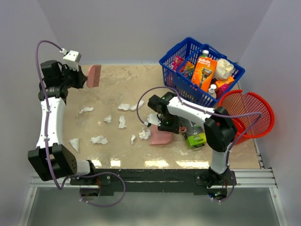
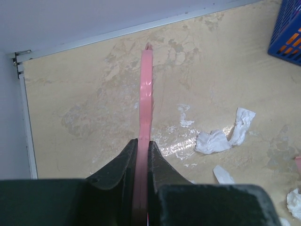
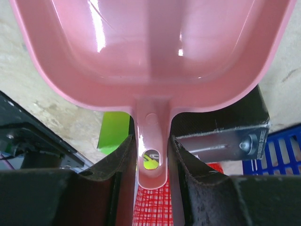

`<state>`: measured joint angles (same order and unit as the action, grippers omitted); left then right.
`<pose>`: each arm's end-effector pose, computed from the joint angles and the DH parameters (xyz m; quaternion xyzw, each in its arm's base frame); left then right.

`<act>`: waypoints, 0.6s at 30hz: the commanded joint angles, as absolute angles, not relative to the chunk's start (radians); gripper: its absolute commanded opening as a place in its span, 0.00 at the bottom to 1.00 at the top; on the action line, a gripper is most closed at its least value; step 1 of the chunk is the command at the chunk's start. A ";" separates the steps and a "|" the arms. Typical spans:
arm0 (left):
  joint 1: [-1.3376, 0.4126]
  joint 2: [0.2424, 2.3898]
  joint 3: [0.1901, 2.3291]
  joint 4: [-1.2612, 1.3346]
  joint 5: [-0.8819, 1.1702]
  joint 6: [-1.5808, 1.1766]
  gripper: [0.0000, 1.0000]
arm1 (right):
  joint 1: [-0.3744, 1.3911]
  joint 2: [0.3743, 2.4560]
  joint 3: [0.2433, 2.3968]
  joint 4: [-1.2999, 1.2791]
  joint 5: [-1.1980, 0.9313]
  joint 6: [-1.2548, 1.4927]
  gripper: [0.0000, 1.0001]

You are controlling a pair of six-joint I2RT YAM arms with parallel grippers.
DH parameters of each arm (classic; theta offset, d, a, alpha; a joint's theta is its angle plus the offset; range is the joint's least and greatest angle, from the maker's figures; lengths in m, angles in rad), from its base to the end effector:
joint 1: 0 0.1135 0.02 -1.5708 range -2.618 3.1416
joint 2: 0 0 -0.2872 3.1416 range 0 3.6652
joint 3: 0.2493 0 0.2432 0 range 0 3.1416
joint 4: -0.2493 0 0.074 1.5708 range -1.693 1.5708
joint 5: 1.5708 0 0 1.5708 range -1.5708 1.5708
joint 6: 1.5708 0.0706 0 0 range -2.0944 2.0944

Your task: Sweep away the paper scraps from the table

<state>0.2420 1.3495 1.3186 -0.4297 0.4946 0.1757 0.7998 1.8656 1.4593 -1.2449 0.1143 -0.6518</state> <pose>0.3151 0.0433 0.3859 0.1016 0.8278 -0.0976 0.5430 0.2372 0.2326 0.2066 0.6638 -0.7446 0.0599 0.0358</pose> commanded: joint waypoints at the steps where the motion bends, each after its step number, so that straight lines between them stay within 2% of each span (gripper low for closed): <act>1: 0.250 1.299 1.328 -0.393 0.505 0.186 0.00 | 0.811 1.893 1.543 -1.212 0.078 -0.597 0.22; 5: 0.250 1.298 1.318 -0.388 0.514 0.173 0.00 | 0.815 1.954 1.578 -1.186 0.023 -0.565 0.23; 7: 0.250 1.299 1.316 -0.390 0.515 0.172 0.00 | 0.815 1.974 1.597 -1.189 0.003 -0.545 0.27; 11: 0.250 1.301 1.307 -0.382 0.511 0.172 0.00 | 0.811 1.927 1.545 -1.131 -0.064 -0.471 0.54; 13: 0.250 1.301 1.298 -0.377 0.515 0.167 0.00 | 0.784 1.857 1.484 -1.076 -0.105 -0.460 0.78; 14: 0.250 1.304 1.295 -0.373 0.523 0.166 0.00 | 0.769 1.830 1.450 -1.060 -0.126 -0.472 0.85; 17: 0.250 1.312 1.296 -0.361 0.537 0.155 0.00 | 0.672 1.720 1.404 -1.005 -0.280 -0.558 0.96; 18: 0.250 1.315 1.298 -0.360 0.538 0.155 0.00 | 0.607 1.692 1.390 -0.993 -0.343 -0.587 0.97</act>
